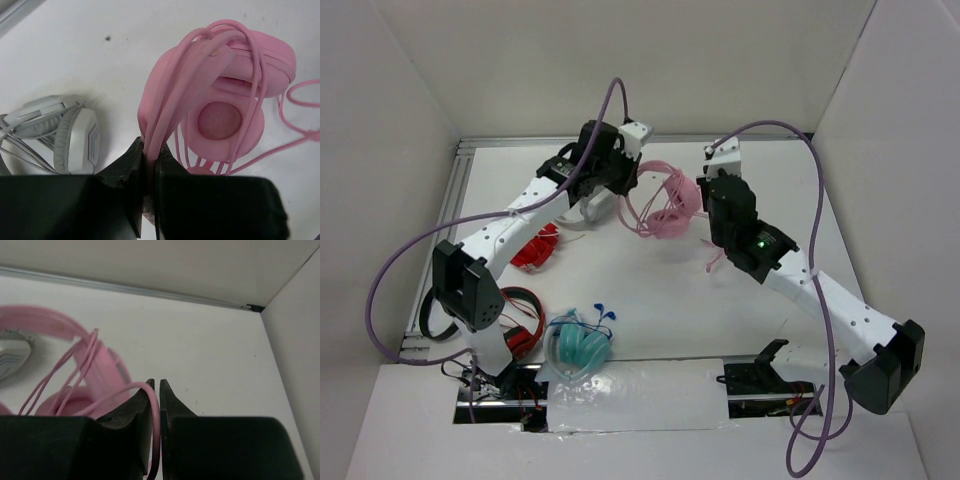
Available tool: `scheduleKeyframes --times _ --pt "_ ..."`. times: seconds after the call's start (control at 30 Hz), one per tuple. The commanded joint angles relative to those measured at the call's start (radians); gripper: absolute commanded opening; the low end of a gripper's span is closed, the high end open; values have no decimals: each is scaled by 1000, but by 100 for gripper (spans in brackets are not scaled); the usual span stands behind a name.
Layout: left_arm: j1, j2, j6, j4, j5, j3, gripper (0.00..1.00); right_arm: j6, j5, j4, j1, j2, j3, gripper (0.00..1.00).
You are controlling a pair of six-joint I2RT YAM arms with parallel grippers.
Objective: Wrap the headphones
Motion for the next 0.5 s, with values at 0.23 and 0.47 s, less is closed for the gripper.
scheduleKeyframes --times 0.23,0.47 --pt "-160 -143 191 116 56 -163 0 -133 -82 106 -109 14 88 19" --pt "-194 -261 191 168 249 -254 0 -68 -74 140 -278 38 120 24"
